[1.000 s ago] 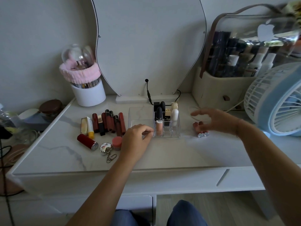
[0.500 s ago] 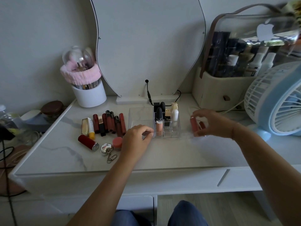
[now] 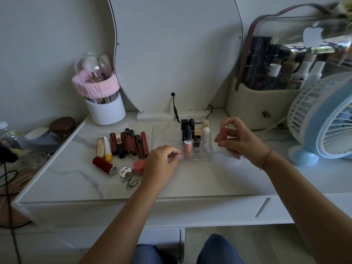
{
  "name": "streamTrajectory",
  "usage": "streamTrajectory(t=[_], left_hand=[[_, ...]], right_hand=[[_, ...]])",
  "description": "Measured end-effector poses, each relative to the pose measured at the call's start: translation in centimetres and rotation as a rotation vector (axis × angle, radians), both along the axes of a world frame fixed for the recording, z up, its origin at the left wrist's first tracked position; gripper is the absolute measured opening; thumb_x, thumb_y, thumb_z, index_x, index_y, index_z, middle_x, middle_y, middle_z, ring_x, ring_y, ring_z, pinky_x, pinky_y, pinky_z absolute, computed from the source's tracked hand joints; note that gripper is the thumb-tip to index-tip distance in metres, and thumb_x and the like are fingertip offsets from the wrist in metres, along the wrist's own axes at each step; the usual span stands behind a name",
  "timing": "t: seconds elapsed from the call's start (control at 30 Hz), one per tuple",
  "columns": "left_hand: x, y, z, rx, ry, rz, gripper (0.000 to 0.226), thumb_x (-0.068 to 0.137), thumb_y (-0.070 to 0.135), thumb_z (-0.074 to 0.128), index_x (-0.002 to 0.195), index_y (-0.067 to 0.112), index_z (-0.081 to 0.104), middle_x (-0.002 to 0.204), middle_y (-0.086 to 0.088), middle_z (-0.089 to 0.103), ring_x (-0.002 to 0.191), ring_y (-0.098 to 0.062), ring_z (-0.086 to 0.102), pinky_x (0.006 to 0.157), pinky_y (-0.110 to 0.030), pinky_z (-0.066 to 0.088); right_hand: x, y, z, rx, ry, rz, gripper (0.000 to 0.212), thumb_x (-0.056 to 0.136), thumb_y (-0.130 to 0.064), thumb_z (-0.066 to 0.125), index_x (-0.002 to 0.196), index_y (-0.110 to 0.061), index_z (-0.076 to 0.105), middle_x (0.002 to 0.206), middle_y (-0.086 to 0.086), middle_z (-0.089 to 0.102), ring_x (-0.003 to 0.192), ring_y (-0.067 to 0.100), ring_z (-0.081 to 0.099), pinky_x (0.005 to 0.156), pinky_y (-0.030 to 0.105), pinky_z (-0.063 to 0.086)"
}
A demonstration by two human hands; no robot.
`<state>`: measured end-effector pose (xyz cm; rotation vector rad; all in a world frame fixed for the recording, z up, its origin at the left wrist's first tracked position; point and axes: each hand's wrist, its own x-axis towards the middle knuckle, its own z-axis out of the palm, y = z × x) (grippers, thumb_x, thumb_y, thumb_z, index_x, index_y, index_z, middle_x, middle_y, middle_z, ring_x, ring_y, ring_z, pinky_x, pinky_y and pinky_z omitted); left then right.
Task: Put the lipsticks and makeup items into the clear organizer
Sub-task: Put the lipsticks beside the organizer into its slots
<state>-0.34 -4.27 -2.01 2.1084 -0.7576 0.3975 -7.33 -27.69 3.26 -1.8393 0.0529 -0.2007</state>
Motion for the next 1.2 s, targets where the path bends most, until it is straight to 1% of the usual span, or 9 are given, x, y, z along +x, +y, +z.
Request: streamTrajectory(t=[0.07,0.17,0.23,0.47,0.57,0.67,0.87,1.07,1.2], left_hand=[[0.0,0.0,0.0,0.001,-0.002,-0.004,0.01,0.08,0.008,0.068,0.088,0.012,0.071,0.087,-0.001,0.072,0.079,-0.01,0.064,0.073,-0.023,0.052],[0.0,0.0,0.0,-0.001,0.011,-0.005,0.012,0.081,0.008,0.067,0.09,0.013,0.071,0.089,0.0,0.072,0.081,-0.01,0.064,0.075,-0.024,0.053],[0.0,0.0,-0.1,-0.007,0.024,-0.004,0.013,0.081,0.007,0.066,0.091,0.013,0.071,0.089,0.0,0.072,0.081,-0.01,0.064,0.076,-0.026,0.054],[0.1,0.1,-0.1,-0.013,0.038,0.004,0.013,0.081,0.007,0.066,0.091,0.013,0.072,0.089,0.001,0.072,0.082,-0.01,0.064,0.076,-0.026,0.054],[0.1,0.0,-0.1,-0.015,0.042,0.007,0.014,0.08,0.007,0.066,0.091,0.014,0.072,0.089,0.001,0.072,0.081,-0.009,0.064,0.074,-0.023,0.052],[0.1,0.0,-0.1,-0.01,0.038,0.008,0.014,0.081,0.007,0.066,0.091,0.014,0.072,0.09,0.001,0.072,0.082,-0.01,0.064,0.075,-0.024,0.053],[0.0,0.1,-0.1,-0.008,0.032,0.002,0.014,0.081,0.007,0.066,0.092,0.013,0.072,0.09,0.0,0.072,0.083,-0.01,0.065,0.076,-0.028,0.055],[0.1,0.1,-0.2,-0.012,0.031,0.0,0.014,0.081,0.007,0.066,0.091,0.013,0.072,0.09,0.0,0.072,0.082,-0.01,0.065,0.076,-0.028,0.054],[0.2,0.0,-0.3,-0.021,0.006,0.001,0.01,0.08,0.008,0.067,0.087,0.013,0.071,0.086,0.0,0.072,0.078,-0.011,0.065,0.072,-0.028,0.054]], right_hand=[[0.1,0.7,0.2,-0.07,-0.036,-0.027,0.026,0.087,0.0,0.055,0.106,-0.014,0.044,0.089,0.014,0.066,0.052,0.006,0.058,0.042,0.019,0.043],[0.5,2.1,0.4,-0.267,-0.111,-0.055,0.017,0.089,-0.009,0.054,0.102,-0.014,0.046,0.083,0.012,0.068,0.059,0.018,0.061,0.052,0.029,0.054],[0.8,3.0,0.4,-0.363,-0.162,-0.073,0.018,0.089,-0.011,0.056,0.104,-0.011,0.049,0.081,0.007,0.069,0.066,0.022,0.065,0.057,0.031,0.057],[1.6,4.8,-0.2,-0.508,-0.219,-0.147,0.027,0.08,-0.021,0.068,0.106,-0.015,0.064,0.082,-0.001,0.07,0.075,0.014,0.067,0.077,0.038,0.056],[1.8,5.3,-0.4,-0.549,-0.216,-0.174,0.02,0.078,-0.021,0.07,0.096,-0.019,0.06,0.078,-0.005,0.07,0.073,0.011,0.066,0.074,0.032,0.056],[1.9,5.5,-0.9,-0.631,-0.217,-0.231,0.017,0.078,-0.022,0.071,0.09,-0.021,0.06,0.079,-0.008,0.067,0.071,0.008,0.061,0.067,0.018,0.05],[1.7,5.9,-1.3,-0.722,-0.302,-0.212,0.022,0.079,-0.014,0.07,0.1,-0.008,0.07,0.095,0.008,0.066,0.077,0.018,0.062,0.078,0.028,0.052],[0.8,4.2,-0.9,-0.658,-0.383,-0.301,0.017,0.079,-0.018,0.07,0.097,-0.015,0.07,0.085,-0.003,0.062,0.068,0.004,0.055,0.069,0.011,0.047],[0.0,0.6,-1.4,-0.628,-0.277,-0.496,0.02,0.08,-0.028,0.067,0.096,-0.018,0.067,0.083,-0.003,0.062,0.072,0.01,0.056,0.071,0.022,0.049]])
